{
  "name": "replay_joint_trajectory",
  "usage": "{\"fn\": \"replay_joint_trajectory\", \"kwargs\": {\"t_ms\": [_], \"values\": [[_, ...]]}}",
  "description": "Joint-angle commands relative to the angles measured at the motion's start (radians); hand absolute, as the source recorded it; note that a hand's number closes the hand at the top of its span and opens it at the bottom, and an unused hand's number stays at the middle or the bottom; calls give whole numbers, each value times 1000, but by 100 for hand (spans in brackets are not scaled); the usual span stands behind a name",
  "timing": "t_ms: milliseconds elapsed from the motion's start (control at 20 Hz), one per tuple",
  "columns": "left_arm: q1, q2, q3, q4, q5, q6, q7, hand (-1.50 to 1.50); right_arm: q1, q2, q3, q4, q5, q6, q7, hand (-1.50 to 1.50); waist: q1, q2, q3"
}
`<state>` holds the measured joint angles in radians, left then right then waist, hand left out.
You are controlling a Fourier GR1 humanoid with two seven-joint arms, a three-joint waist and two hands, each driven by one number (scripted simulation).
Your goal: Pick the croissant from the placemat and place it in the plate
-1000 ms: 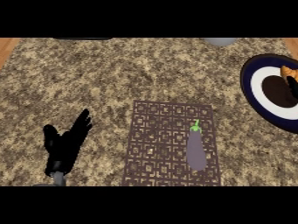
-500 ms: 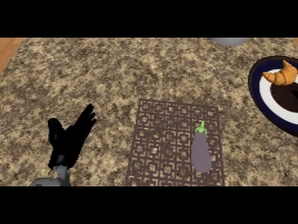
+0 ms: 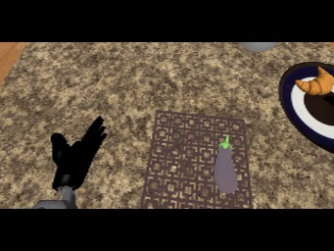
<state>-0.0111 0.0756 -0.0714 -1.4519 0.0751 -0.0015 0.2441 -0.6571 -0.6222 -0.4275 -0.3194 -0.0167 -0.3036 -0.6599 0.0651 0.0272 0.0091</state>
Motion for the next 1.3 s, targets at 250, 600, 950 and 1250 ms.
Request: {"fn": "replay_joint_trajectory", "kwargs": {"t_ms": [250,600,950,1250], "values": [[28,9,3,-41,-2,8,30,0,33,-68,-173,96,-162,221,-124,-150,-18,-9,-2],[-19,4,39,36,9,11,-4,0,144,-109,-166,126,-173,553,-184,-150,-44,-13,-4],[-2,11,37,23,-5,11,-17,0,273,-134,-110,136,-110,688,-305,-150,-43,-15,-3],[32,11,51,13,18,-5,-33,0,361,-104,-75,122,-65,610,-399,-150,-46,-19,-4]]}}
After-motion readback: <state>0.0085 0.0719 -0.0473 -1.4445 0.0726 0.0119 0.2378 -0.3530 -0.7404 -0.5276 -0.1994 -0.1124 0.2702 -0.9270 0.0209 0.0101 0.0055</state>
